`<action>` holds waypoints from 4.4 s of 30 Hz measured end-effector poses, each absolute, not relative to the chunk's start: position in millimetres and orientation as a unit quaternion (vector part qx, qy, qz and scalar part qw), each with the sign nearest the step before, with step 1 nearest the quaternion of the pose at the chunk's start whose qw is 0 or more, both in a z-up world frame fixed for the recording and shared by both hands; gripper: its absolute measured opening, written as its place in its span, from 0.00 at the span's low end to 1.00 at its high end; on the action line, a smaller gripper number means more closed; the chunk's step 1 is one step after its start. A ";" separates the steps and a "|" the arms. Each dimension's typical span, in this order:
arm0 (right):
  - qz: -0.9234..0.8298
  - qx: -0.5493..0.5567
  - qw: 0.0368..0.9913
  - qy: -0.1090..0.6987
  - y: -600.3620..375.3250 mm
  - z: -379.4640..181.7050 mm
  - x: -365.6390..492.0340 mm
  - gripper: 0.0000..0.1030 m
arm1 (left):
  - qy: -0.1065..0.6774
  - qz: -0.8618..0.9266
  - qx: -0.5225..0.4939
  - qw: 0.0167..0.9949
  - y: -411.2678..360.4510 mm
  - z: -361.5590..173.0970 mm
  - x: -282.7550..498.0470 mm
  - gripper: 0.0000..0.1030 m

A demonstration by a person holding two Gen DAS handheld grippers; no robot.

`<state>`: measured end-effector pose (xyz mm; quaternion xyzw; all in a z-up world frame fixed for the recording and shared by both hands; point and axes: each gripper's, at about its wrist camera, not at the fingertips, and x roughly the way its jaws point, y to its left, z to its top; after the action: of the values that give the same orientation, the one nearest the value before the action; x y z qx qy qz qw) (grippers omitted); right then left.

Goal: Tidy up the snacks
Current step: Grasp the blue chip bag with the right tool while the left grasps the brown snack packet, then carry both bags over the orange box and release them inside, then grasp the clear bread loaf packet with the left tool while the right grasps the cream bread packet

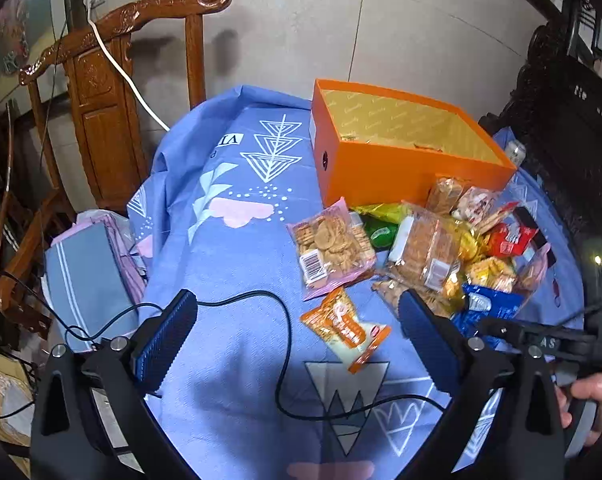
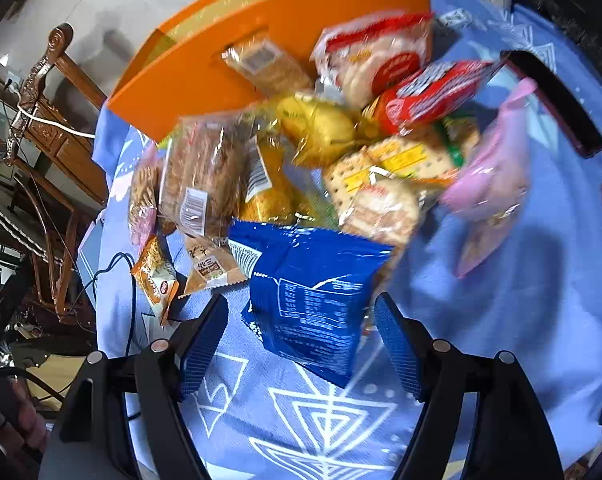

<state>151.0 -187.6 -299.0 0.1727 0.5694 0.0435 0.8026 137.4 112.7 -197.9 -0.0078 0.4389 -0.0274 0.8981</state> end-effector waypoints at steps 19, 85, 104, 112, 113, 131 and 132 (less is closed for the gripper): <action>0.093 0.126 0.834 0.529 -198.7 -275.7 146.1 0.42 | 0.512 -0.065 0.036 0.856 68.1 -279.1 158.5 0.96; 0.073 0.108 0.942 0.308 -235.6 -86.6 306.6 0.59 | 0.323 -0.127 0.030 0.937 3.3 -77.9 364.5 0.96; 0.022 0.173 0.869 0.464 -226.6 -243.4 169.8 0.61 | 0.419 -0.211 0.045 0.882 -11.3 -235.1 237.6 0.96; 0.017 0.164 0.864 0.477 -214.4 -254.8 155.9 0.60 | 0.445 -0.237 0.050 0.862 -18.0 -273.2 230.7 0.96; 0.022 0.164 0.865 0.473 -213.4 -252.0 154.6 0.60 | 0.446 -0.241 0.050 0.861 -18.9 -275.5 231.8 0.96; -0.005 0.240 0.813 0.530 -232.2 -294.7 165.7 0.59 | 0.445 -0.289 0.064 0.845 -31.0 -310.7 256.5 0.72; -0.004 0.240 0.812 0.532 -231.2 -296.3 167.4 0.59 | 0.444 -0.289 0.062 0.846 -30.4 -310.8 256.3 0.72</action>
<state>167.4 -231.2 -296.3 0.2396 0.5316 -0.0043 0.8124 256.3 -30.4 -310.8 0.0623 0.4442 -0.2892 0.8457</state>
